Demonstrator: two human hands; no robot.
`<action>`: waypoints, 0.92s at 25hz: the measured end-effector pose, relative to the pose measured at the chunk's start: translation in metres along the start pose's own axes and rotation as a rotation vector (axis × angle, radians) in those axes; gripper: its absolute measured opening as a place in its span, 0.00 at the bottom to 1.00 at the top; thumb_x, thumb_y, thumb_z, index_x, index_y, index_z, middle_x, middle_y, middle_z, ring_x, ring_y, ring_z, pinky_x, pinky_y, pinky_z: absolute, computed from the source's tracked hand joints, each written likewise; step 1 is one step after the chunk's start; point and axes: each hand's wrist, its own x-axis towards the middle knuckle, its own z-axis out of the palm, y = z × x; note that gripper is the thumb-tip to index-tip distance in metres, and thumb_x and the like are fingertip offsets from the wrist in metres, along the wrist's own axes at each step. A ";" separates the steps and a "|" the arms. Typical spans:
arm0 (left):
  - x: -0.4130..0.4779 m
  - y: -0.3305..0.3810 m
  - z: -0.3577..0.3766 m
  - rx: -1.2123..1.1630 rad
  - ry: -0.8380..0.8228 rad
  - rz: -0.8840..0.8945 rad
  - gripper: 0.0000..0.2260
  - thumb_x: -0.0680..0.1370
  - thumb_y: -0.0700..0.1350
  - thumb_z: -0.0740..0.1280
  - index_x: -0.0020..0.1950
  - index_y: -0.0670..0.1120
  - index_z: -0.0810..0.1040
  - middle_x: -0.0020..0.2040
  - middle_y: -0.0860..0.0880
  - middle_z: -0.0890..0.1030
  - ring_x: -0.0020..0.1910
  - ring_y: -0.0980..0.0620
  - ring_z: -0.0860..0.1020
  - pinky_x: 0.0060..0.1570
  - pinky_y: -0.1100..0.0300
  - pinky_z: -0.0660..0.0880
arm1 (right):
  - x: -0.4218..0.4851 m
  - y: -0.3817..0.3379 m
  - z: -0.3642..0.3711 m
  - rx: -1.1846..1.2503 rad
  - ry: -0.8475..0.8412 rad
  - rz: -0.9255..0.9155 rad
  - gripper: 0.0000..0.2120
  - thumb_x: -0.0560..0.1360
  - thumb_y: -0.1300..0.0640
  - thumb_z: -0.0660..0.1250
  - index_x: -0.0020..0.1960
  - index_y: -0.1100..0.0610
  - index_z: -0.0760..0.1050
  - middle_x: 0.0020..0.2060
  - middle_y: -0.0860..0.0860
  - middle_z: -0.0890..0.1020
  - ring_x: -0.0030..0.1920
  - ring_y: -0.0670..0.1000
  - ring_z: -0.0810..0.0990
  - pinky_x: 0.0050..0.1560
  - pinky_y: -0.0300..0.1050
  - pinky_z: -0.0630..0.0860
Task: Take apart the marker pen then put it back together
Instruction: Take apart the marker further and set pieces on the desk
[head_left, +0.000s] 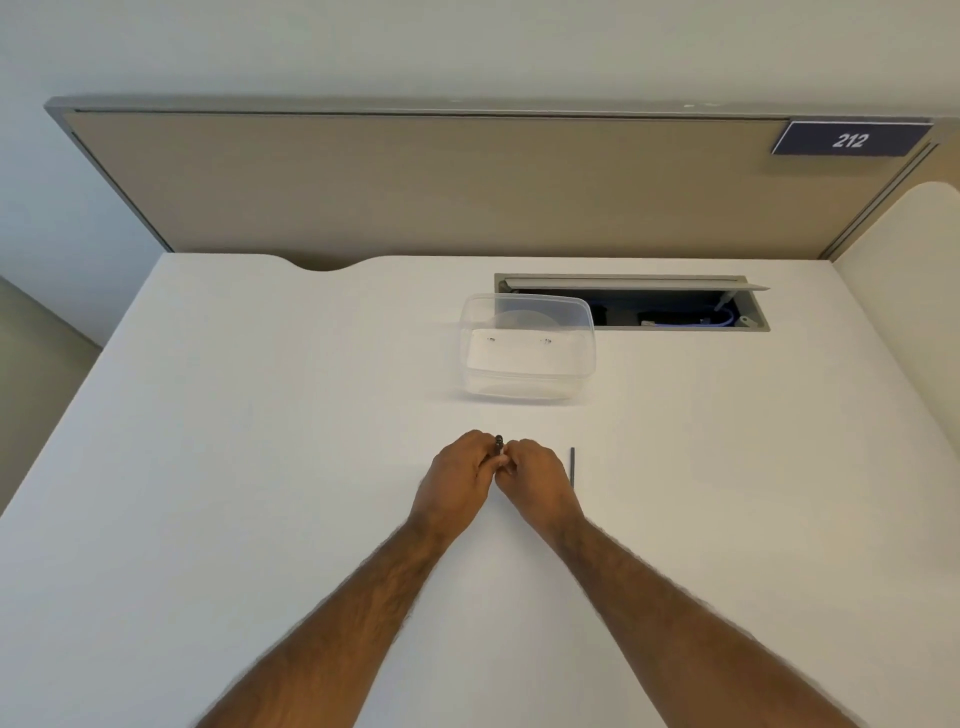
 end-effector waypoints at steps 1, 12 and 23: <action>0.002 0.003 -0.001 0.006 -0.001 -0.003 0.06 0.82 0.49 0.64 0.51 0.50 0.79 0.45 0.57 0.81 0.44 0.57 0.80 0.46 0.51 0.80 | 0.000 -0.001 0.000 0.013 0.018 0.002 0.17 0.77 0.59 0.61 0.31 0.52 0.60 0.29 0.45 0.66 0.31 0.46 0.64 0.36 0.43 0.62; 0.014 0.010 -0.009 -0.161 0.116 -0.056 0.08 0.81 0.43 0.68 0.60 0.46 0.82 0.52 0.55 0.85 0.48 0.62 0.82 0.50 0.73 0.76 | -0.002 0.004 -0.006 0.141 0.037 0.033 0.07 0.77 0.55 0.69 0.54 0.54 0.80 0.45 0.48 0.79 0.43 0.46 0.77 0.44 0.38 0.70; 0.019 0.003 -0.018 -0.425 0.180 -0.168 0.05 0.80 0.45 0.70 0.54 0.47 0.83 0.49 0.54 0.86 0.49 0.55 0.85 0.53 0.49 0.83 | -0.005 -0.010 -0.003 0.180 0.063 0.119 0.04 0.76 0.58 0.68 0.47 0.57 0.81 0.43 0.48 0.81 0.44 0.49 0.78 0.44 0.42 0.74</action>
